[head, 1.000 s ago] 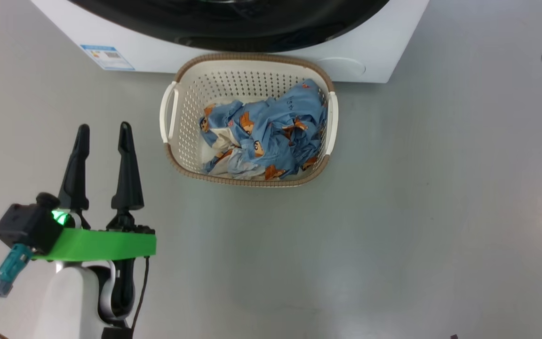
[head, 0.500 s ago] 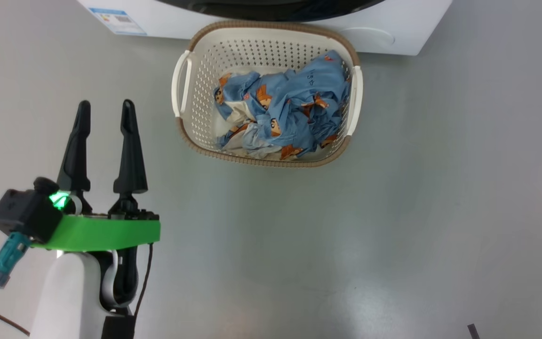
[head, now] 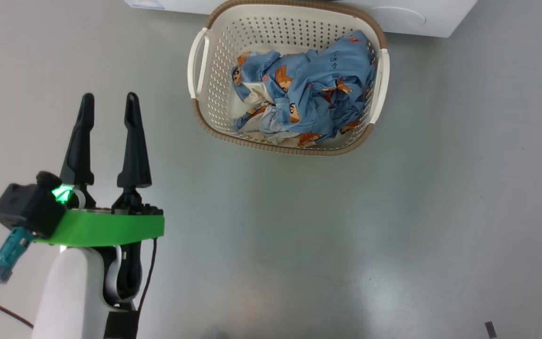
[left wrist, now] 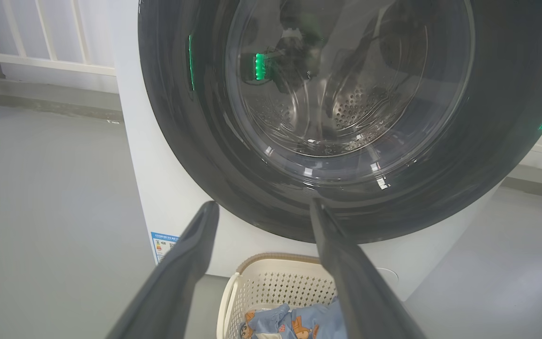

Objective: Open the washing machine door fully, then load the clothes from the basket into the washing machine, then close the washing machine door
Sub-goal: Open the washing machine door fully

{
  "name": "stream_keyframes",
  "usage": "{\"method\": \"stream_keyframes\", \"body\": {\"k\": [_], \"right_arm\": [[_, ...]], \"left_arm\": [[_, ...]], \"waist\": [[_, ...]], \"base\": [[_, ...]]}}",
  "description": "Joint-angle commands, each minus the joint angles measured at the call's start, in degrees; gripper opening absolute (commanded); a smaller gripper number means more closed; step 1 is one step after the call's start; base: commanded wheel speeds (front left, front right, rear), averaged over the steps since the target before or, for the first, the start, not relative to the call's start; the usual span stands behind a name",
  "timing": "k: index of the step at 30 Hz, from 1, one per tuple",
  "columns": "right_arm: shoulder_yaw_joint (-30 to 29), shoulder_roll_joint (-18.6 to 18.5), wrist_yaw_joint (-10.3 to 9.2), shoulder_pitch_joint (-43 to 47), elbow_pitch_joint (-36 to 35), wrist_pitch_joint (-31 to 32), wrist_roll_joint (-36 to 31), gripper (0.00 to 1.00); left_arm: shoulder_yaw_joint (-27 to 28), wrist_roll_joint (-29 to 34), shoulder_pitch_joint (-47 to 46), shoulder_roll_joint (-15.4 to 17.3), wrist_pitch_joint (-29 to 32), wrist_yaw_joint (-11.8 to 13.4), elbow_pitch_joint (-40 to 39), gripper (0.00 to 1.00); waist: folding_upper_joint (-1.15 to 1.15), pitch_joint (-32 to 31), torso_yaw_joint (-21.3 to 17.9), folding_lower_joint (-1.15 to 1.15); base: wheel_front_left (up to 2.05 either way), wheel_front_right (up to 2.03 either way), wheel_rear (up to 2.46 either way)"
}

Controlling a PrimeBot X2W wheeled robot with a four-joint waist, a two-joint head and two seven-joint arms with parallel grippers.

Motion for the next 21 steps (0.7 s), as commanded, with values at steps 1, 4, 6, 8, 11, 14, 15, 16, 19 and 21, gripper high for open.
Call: {"method": "stream_keyframes", "body": {"k": [1,4,6,8,11,14,15,16,19,21], "right_arm": [[-0.1,1.0,0.33,-0.9,-1.3,0.5,0.2,0.00],[-0.4,0.7,0.33,-1.9,-1.0,0.9,0.1,0.00],[-0.4,0.4,0.33,-2.3,-0.7,1.4,-0.1,0.00],[-0.3,0.2,0.33,-2.7,-0.3,2.0,-0.1,0.00],[-0.2,0.4,0.33,-3.3,-0.1,3.2,0.2,0.00],[-0.1,0.6,0.33,-3.2,-0.1,4.2,0.5,0.00],[-0.1,0.7,0.33,-3.0,-0.1,4.4,0.6,0.00],[-0.1,0.7,0.33,-2.7,-0.2,4.5,0.6,0.00],[-0.2,1.0,0.33,-1.1,-0.4,5.2,1.2,0.00],[-0.1,1.2,0.33,0.4,-0.7,6.3,1.8,0.00]], "left_arm": [[1.5,-0.3,-0.9,1.2,-0.4,-0.1,-1.3,1.00],[1.3,-0.4,-1.1,1.1,-0.4,-0.1,-1.1,1.00],[1.2,-0.5,-0.9,1.0,-0.4,-0.1,-0.9,1.00],[1.3,-0.7,-0.7,0.9,-0.4,-0.1,-0.8,1.00],[1.3,-0.7,-0.5,0.8,-0.4,-0.1,-0.7,1.00],[1.3,-0.7,-0.4,0.8,-0.4,-0.1,-0.6,1.00],[1.3,-0.7,-0.4,0.7,-0.4,-0.1,-0.5,1.00],[1.3,-0.7,-0.4,0.7,-0.4,-0.1,-0.4,1.00],[1.5,-0.6,-0.1,0.7,-0.4,-0.1,-0.1,1.00],[1.8,-0.4,0.1,0.7,-0.4,-0.1,-0.1,1.00]], "waist": [[0.00,0.3,0.4,0.00],[0.00,0.4,1.1,0.00],[0.00,0.3,1.5,0.00],[0.00,0.3,1.9,0.00],[0.00,0.4,2.3,0.00],[0.00,0.3,2.4,0.00],[0.00,0.2,2.5,0.00],[0.00,-0.1,2.5,0.00],[0.00,-1.1,2.2,0.00],[0.00,-2.0,1.8,0.00]], "base": [[0.00,0.00,0.00],[0.00,0.00,0.00],[0.00,0.00,0.00],[0.00,0.00,0.00],[0.00,0.00,0.00],[0.00,0.00,0.00],[0.00,0.00,0.00],[0.00,0.00,0.00],[0.00,0.00,0.00],[0.00,0.00,0.00]]}}
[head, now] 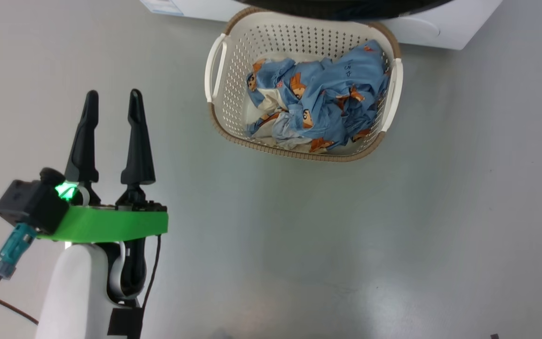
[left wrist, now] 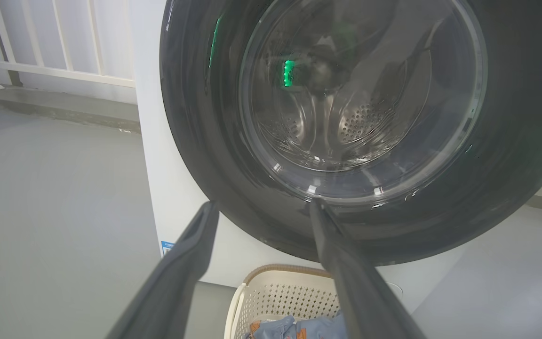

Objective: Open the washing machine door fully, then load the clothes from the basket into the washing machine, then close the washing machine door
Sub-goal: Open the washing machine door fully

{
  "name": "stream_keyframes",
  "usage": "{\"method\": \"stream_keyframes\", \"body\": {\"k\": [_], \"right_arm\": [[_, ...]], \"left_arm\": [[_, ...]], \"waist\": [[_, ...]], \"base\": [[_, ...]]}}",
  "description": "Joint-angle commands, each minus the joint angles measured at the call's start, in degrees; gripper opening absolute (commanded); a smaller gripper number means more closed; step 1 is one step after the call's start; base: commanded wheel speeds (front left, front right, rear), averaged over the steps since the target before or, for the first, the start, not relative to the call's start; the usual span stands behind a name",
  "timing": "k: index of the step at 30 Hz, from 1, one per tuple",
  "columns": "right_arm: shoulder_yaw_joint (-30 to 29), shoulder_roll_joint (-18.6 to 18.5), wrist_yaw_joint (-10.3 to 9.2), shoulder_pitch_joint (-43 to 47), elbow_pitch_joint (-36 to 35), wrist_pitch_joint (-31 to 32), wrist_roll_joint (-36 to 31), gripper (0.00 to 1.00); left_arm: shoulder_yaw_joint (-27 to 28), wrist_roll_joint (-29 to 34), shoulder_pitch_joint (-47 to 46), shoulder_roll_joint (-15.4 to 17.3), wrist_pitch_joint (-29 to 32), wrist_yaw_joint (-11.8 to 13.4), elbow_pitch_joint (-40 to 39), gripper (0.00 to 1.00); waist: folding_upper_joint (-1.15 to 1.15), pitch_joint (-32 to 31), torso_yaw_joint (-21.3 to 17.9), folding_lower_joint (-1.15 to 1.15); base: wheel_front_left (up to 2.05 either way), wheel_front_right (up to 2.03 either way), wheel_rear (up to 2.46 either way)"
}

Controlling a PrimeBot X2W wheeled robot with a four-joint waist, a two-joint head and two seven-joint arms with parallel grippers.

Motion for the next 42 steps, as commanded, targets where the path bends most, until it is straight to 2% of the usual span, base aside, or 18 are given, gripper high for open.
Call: {"method": "stream_keyframes", "body": {"k": [1,12,19,30,42], "right_arm": [[0.5,1.8,0.35,2.2,-2.3,1.4,0.4,0.00],[1.0,2.8,0.35,12.2,-7.0,4.4,1.5,0.00],[1.6,2.8,0.35,18.3,-7.9,6.5,1.8,0.00],[1.4,4.4,0.35,28.9,-10.6,10.2,3.6,0.00],[0.2,7.1,0.35,32.4,-10.8,11.0,2.9,0.00]], "left_arm": [[2.1,0.2,1.2,1.7,-0.4,-0.1,-0.9,1.00],[3.3,1.4,4.4,2.5,-0.4,-0.1,0.4,1.00],[2.8,1.3,6.7,3.3,-0.4,-0.1,1.9,1.00],[2.6,1.1,10.3,3.7,-0.4,-0.1,4.0,1.00],[3.1,1.4,11.8,4.0,-0.4,-0.1,5.0,1.00]], "waist": [[0.00,-1.2,-0.6,0.00],[0.00,-8.1,-3.1,0.00],[0.00,-13.0,-3.2,0.00],[0.00,-20.0,-1.4,0.00],[0.00,-22.4,1.3,0.00]], "base": [[0.00,0.00,0.00],[0.00,0.00,0.00],[0.00,0.00,0.00],[0.00,0.00,0.00],[0.00,0.00,0.00]]}}
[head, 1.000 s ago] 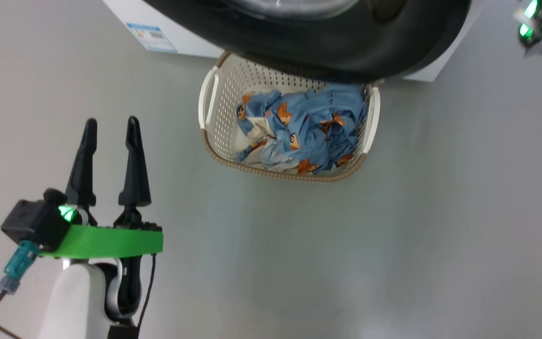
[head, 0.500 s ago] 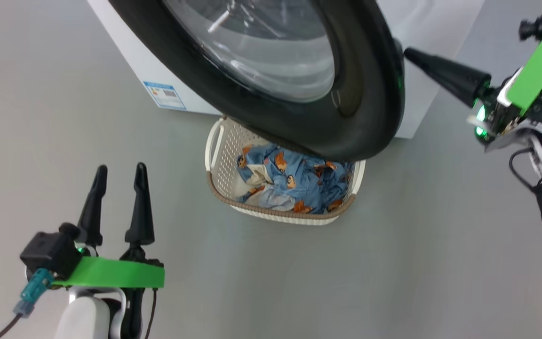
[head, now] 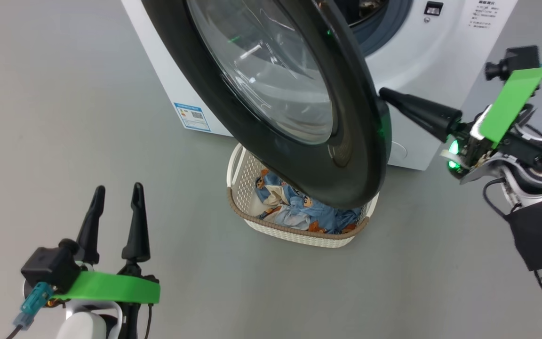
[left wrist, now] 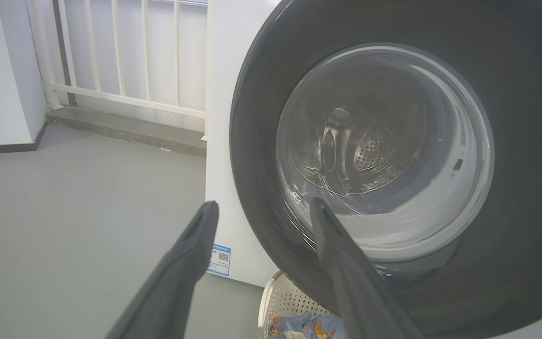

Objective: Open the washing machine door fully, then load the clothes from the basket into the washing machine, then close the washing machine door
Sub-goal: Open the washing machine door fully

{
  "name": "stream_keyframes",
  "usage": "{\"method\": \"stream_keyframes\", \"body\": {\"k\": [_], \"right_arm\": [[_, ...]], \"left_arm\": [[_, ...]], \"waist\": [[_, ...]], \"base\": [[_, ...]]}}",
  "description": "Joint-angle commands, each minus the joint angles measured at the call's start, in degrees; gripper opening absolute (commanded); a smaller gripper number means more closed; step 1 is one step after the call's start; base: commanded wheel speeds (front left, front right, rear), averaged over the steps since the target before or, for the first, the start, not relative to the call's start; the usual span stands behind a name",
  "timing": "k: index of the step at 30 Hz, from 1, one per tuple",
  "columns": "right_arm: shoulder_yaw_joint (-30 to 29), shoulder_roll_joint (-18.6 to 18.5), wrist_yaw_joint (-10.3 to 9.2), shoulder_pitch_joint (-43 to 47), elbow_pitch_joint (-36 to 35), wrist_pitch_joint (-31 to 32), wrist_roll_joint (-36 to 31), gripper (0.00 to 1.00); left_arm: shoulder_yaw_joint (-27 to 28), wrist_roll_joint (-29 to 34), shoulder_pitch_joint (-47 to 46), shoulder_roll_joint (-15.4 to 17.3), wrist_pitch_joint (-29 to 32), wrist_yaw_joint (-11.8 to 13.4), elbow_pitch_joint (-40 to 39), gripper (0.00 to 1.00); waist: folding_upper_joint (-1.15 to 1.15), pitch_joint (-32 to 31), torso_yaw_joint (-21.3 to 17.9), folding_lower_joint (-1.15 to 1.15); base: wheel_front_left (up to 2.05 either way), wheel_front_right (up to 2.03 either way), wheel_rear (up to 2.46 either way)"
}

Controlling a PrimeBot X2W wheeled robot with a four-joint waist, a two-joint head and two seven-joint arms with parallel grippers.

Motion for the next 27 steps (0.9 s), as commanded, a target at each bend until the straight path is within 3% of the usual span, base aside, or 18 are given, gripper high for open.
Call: {"method": "stream_keyframes", "body": {"k": [1,27], "right_arm": [[0.5,1.3,0.34,1.1,-1.8,0.5,0.0,0.00],[0.4,6.3,0.34,5.8,1.5,7.2,-0.6,0.00]], "left_arm": [[2.2,0.4,0.0,1.4,-0.4,-0.1,-0.8,1.00],[3.0,1.4,2.1,2.0,-0.4,-0.1,1.3,1.00]], "waist": [[0.00,-0.7,0.6,0.00],[0.00,-5.9,2.3,0.00]], "base": [[0.00,0.00,0.00],[0.00,0.00,0.00]]}}
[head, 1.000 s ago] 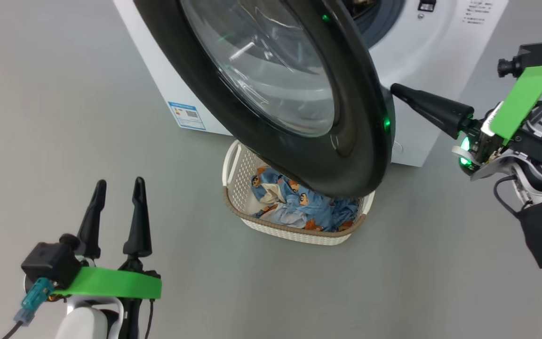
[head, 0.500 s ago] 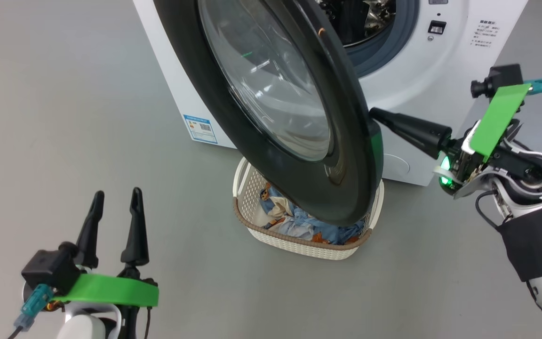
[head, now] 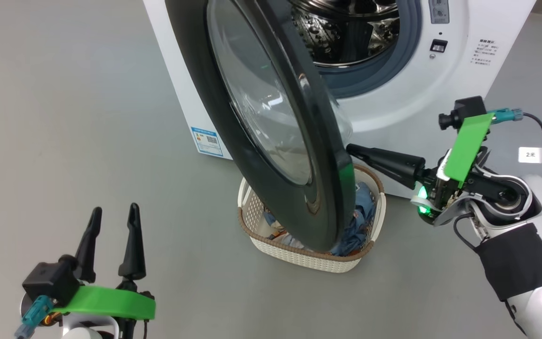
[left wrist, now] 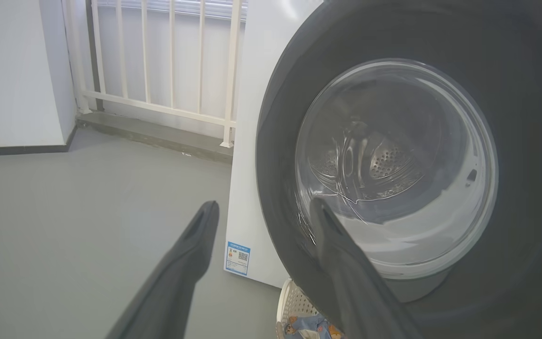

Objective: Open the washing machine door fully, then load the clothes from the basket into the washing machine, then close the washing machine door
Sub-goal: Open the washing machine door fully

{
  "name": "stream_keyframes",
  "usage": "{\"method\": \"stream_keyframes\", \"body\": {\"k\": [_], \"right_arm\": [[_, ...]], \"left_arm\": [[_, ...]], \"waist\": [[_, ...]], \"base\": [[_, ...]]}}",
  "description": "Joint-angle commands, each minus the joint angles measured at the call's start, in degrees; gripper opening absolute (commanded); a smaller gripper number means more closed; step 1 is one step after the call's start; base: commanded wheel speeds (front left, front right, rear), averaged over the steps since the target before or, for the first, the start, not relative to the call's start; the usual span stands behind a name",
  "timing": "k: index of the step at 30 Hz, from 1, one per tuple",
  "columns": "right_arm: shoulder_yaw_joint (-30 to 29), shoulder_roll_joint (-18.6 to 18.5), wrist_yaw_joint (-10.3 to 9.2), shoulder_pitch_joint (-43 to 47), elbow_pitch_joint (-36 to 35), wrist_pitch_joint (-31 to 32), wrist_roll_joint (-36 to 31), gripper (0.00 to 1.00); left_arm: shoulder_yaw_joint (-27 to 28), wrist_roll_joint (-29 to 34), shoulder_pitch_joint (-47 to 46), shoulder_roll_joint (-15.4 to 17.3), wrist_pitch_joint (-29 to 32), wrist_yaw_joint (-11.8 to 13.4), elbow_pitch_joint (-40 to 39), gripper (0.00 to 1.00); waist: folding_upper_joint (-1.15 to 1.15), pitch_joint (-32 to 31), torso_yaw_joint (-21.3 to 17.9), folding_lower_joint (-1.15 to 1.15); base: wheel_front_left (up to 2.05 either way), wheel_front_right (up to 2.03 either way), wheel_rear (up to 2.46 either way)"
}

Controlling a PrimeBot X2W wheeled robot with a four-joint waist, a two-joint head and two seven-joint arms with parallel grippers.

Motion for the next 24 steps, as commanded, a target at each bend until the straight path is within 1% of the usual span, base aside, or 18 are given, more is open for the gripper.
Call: {"method": "stream_keyframes", "body": {"k": [1,8,24], "right_arm": [[0.9,1.1,0.33,0.7,-1.8,0.6,-0.1,0.00],[0.9,2.5,0.33,2.0,-1.7,1.7,-0.7,0.00],[-0.7,4.3,0.33,3.3,1.2,2.9,-1.4,0.00]], "left_arm": [[2.0,0.8,-0.4,1.4,-0.4,-0.1,-1.1,1.00],[2.1,1.0,0.2,1.4,-0.4,-0.1,-1.0,1.00],[2.3,1.3,1.0,1.6,-0.4,-0.1,-0.9,1.00]], "waist": [[0.00,-0.5,0.2,0.00],[0.00,-1.7,1.1,0.00],[0.00,-2.4,5.2,0.00]], "base": [[0.00,0.00,0.00],[0.00,0.00,0.00],[0.00,0.00,0.00]]}}
